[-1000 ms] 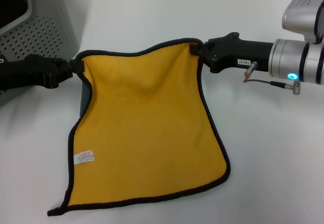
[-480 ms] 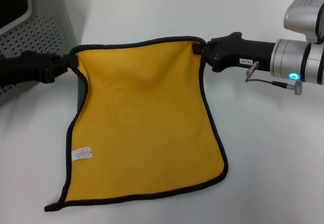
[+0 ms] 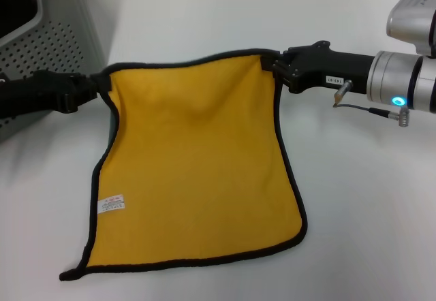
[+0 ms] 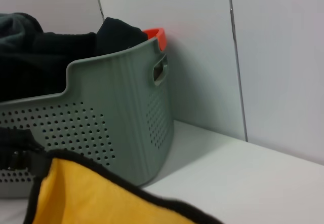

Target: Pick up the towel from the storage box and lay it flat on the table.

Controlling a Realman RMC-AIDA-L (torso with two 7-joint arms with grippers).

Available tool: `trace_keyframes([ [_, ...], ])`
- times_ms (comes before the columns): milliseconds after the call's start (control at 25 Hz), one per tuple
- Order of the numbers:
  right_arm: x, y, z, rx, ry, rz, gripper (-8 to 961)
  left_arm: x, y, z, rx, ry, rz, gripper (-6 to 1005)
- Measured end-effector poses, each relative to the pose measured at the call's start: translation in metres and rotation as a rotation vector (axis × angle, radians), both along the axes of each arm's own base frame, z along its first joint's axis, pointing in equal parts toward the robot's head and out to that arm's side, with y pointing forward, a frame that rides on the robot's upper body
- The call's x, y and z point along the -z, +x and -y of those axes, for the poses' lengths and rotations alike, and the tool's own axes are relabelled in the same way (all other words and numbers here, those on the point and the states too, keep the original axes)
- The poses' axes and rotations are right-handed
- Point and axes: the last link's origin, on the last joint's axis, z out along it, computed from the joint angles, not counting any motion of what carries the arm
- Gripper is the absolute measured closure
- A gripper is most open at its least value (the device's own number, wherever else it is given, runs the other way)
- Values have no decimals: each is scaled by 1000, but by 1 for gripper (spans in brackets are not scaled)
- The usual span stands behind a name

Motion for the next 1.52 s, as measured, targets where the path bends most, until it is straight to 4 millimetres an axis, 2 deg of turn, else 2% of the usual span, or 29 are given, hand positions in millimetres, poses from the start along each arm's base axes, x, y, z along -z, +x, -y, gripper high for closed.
trace_keyframes([
  [80, -2, 0, 0, 2, 7, -8, 927, 0, 0, 1, -7, 3, 12, 951],
  [240, -6, 3, 2, 0, 16, -14, 788, -4, 0, 2, -5, 18, 35, 902],
  [480, -7, 6, 5, 2, 21, -18, 555, -8, -1, 7, 3, 24, 50, 700],
  [680, -12, 10, 19, -30, 11, -53, 324, -10, 4, 19, 100, 9, 74, 464],
  [760, -13, 9, 32, -94, -22, -77, 259, -9, 12, 34, 236, -1, 95, 448],
  [880, -20, 6, 66, -274, -109, -151, 205, -7, 22, 60, 483, 48, 131, 423],
  [920, -25, 7, 80, -331, -143, -191, 187, -5, 25, 75, 609, 87, 144, 423],
  [1000, -34, 7, 101, -396, -185, -268, 151, 1, 28, 93, 750, 133, 147, 424],
  [1080, -40, 9, 118, -426, -205, -341, 115, 8, 27, 101, 807, 131, 137, 424],
  [1120, -40, 9, 118, -426, -205, -341, 97, 11, 27, 104, 818, 115, 138, 425],
  [1160, -40, 8, 131, -446, -223, -397, 79, 13, 26, 105, 816, 94, 143, 425],
  [1280, -33, 1, 137, -463, -254, -423, 85, 14, 26, 105, 787, 58, 167, 426],
  [1520, -23, -8, 133, -483, -298, -393, 85, 9, 26, 100, 753, 26, 182, 426],
])
